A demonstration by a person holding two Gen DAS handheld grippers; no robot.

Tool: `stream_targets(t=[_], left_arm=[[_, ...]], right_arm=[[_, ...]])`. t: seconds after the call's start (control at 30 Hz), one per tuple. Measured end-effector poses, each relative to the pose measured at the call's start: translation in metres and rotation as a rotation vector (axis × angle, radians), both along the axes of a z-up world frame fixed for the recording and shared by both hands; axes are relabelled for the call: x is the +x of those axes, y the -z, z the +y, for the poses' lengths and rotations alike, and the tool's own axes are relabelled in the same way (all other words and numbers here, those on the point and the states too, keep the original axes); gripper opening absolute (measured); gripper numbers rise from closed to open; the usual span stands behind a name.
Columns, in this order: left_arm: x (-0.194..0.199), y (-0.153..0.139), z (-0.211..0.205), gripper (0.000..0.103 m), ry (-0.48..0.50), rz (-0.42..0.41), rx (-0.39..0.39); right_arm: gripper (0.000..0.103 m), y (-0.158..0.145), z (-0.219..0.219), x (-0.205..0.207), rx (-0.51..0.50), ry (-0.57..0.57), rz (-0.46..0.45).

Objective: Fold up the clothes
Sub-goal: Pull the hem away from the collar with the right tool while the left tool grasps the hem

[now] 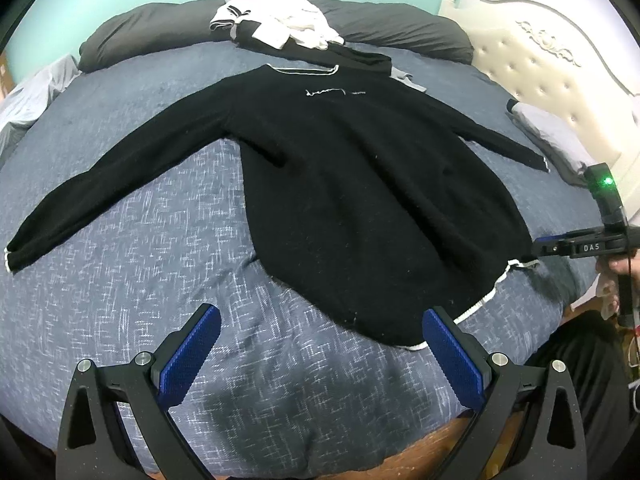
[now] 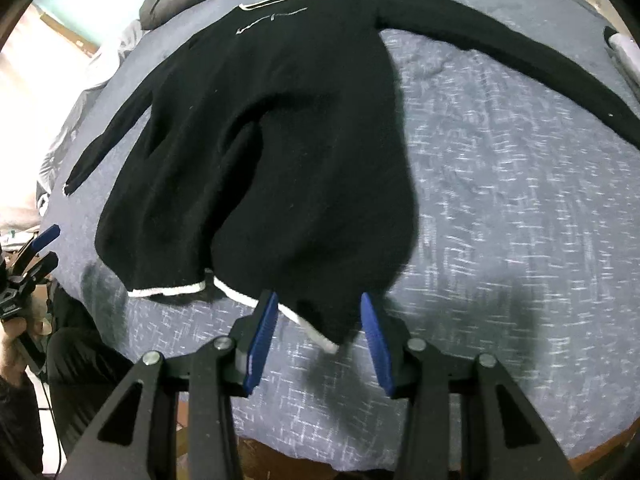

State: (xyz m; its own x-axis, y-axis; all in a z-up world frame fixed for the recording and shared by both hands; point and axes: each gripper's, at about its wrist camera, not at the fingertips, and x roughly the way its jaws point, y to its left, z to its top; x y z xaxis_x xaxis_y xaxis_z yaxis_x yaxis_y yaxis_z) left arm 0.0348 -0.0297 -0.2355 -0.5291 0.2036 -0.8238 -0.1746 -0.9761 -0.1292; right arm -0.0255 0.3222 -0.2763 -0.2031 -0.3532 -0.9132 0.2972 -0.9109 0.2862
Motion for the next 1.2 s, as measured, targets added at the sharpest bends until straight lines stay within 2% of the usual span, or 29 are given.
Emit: stream_targets(t=[0.07, 0.17, 0.3, 0.47, 0.73, 1.1, 1.13, 1.2], left_arm=[[0.000, 0.003, -0.001, 0.103, 0.004, -0.006, -0.002], [-0.001, 0.007, -0.002, 0.103, 0.007, -0.017, -0.002], [-0.007, 0.016, -0.003, 0.103, -0.007, -0.046, 0.035], [-0.012, 0.023, 0.003, 0.102, -0.015, -0.053, 0.036], [-0.023, 0.034, 0.013, 0.100, 0.014, -0.095, 0.086], [-0.030, 0.058, 0.024, 0.098, 0.012, -0.138, 0.086], [-0.032, 0.061, 0.024, 0.098, 0.010, -0.144, 0.091], [-0.033, 0.067, 0.025, 0.086, 0.012, -0.159, 0.093]], right_arm=[[0.020, -0.001, -0.005, 0.002, 0.009, -0.027, 0.010], [0.009, -0.003, -0.013, 0.006, 0.028, -0.072, 0.030], [0.009, -0.008, -0.017, 0.008, 0.034, -0.097, 0.047], [0.009, -0.009, -0.014, 0.008, 0.036, -0.092, 0.049], [0.009, -0.010, -0.013, 0.007, 0.032, -0.078, 0.038], [0.009, -0.013, -0.012, 0.004, 0.020, -0.079, 0.040], [0.009, -0.013, -0.013, 0.004, 0.020, -0.080, 0.040], [0.009, -0.013, -0.014, 0.004, 0.017, -0.082, 0.039]])
